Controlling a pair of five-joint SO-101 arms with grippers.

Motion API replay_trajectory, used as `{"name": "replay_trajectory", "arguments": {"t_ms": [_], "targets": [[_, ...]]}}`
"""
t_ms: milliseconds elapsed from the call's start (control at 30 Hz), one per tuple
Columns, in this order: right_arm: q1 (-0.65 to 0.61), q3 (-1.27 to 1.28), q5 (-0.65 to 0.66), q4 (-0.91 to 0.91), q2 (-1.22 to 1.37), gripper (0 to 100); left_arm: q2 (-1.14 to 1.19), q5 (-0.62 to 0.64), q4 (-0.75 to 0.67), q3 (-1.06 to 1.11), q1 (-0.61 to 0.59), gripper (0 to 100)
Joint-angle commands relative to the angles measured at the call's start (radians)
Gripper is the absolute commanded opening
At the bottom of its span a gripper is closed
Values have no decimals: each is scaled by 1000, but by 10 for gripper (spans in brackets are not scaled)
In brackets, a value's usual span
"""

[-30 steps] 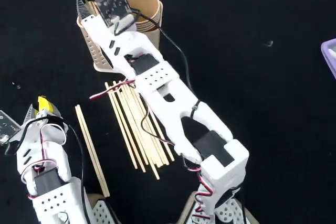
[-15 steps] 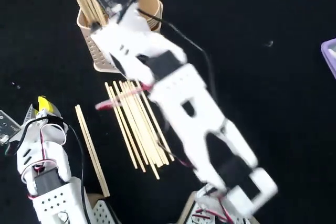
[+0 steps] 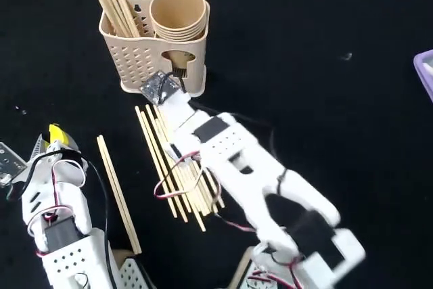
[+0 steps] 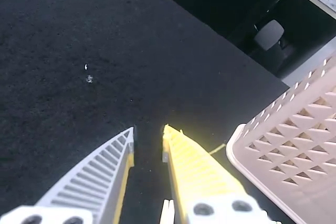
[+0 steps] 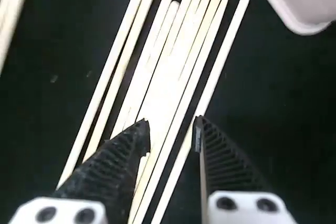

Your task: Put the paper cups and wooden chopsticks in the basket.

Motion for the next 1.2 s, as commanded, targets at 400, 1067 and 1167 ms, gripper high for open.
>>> {"name": "replay_trajectory", "arguments": {"t_ms": [400, 1067, 1167], "targets": [[57, -329, 21, 115, 418, 139, -12, -6, -17, 24, 10, 102], [-3, -202, 23, 117, 220, 260, -12, -6, -17, 24, 10, 102], [25, -205, 69, 72, 274, 240, -12, -6, -17, 24, 10, 102]]}}
